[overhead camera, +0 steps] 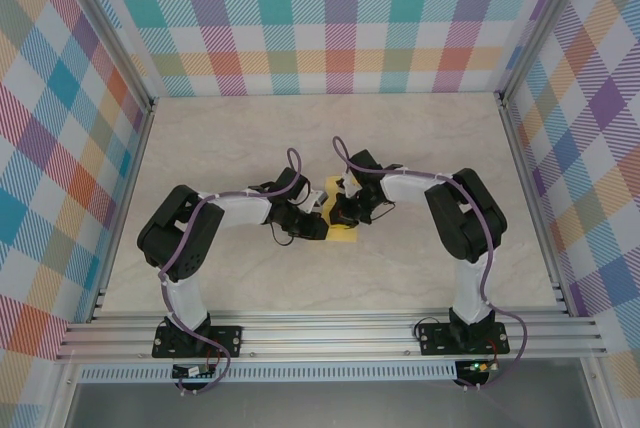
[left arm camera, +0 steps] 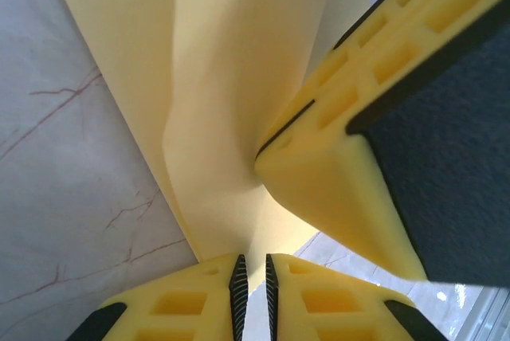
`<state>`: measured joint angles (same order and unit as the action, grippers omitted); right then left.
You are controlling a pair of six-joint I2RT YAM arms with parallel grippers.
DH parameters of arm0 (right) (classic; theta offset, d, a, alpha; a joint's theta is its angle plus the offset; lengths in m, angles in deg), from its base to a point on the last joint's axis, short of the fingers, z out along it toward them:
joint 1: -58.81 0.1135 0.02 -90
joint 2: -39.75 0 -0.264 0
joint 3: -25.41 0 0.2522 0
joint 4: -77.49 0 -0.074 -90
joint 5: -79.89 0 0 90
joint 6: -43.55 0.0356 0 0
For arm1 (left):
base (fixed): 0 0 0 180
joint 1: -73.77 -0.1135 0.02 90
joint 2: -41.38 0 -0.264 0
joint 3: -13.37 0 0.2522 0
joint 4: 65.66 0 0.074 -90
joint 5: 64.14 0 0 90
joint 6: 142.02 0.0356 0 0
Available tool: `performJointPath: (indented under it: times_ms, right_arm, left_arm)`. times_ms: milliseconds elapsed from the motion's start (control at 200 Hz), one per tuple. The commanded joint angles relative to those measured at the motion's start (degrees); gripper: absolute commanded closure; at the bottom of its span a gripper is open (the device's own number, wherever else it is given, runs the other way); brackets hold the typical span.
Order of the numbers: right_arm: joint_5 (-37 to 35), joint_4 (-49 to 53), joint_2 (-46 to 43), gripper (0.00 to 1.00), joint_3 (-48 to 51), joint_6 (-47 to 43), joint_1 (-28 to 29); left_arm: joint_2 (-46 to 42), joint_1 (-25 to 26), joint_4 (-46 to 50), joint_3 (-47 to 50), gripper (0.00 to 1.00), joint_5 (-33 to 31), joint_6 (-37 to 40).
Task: Fold a paper plane with a square sheet of paper (fold left side to right side)
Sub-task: Fold the triangle a second time at the center of the table.
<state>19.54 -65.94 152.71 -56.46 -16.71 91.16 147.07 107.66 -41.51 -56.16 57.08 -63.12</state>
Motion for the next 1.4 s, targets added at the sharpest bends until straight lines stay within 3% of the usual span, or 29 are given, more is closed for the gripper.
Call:
performJointPath:
  times_ms: [0,545,1395]
  right_arm:
    - [-1.2,2.0,1.5,0.96,-1.6,-2.3,0.2]
    - [-9.6,8.0,4.0,0.95,-5.4,-6.4,-0.4]
    - [-13.0,12.6,5.0,0.94,-9.1,-12.5,-10.4]
  left_arm:
    - [1.8,0.6,5.1,0.9,0.82,-6.3,0.5]
    - [2.9,0.6,6.7,1.6,0.84,-7.0,0.7]
    - [2.3,0.6,6.0,2.8,0.84,-6.4,0.9]
